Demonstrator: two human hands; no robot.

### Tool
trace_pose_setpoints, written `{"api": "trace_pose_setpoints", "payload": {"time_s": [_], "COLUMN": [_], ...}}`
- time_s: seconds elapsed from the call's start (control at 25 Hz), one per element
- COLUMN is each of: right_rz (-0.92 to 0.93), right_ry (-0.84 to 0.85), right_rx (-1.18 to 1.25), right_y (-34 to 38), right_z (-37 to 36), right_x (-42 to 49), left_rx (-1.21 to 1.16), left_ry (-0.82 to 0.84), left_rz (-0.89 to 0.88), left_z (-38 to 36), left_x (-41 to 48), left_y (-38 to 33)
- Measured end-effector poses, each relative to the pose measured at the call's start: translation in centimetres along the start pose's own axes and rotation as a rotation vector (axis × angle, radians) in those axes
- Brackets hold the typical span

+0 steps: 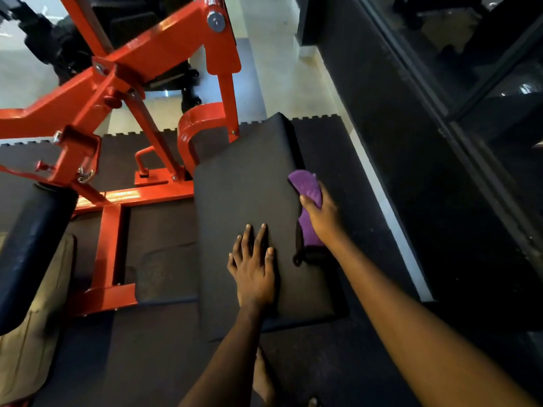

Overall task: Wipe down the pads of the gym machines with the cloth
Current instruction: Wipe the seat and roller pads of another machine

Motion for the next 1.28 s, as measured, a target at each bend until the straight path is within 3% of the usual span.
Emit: {"api": "trace_pose_setpoints", "payload": {"time_s": [0.24,0.36,0.6,0.72,0.88,1.04,1.28], "right_rz": [0.026,-0.002,-0.07,0.083,0.303,0.34,0.259], "right_ry": [-0.009,-0.082,-0.037,0.031,0.089,0.119,0.112], "right_rx": [0.031,-0.016,0.037,0.107,0.07,0.074,0.027], "right_y": [-4.1,-2.6,2.1,2.0,-2.6,-0.1,4.5], "right_z": [3.1,1.3,-2.6,-2.5,-0.9,-2.7,-7.6], "right_x": [-8.4,-4.6,8.1,6.9,2.8,6.5,20.2], "left_rx": [-0.011,-0.022,-0.067,-0.059,-0.06,-0.02,-0.041], "left_ry": [0.024,0.014,-0.127,-0.207,-0.175,-0.226,-0.256], "left_rz": [0.002,0.012,0.101,0.189,0.383,0.463,0.48], "left_z": [0.2,0.4,1.9,2.0,-0.4,-2.0,-2.0], "left_x": [0.0,0.0,3.0,6.4,9.8,9.8,9.7], "left_y": [0.0,0.1,-1.2,-3.0,-5.3,-6.4,-6.5]}}
Point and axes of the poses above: each hand's wrist, its own x-axis towards the middle knuckle, its own z-axis out of the back of the hand, y = z × x, the point moved 4 cm from there along x, towards the middle knuckle, and after that the axes turned 5 degrees about -y, right-handed, at the moved point
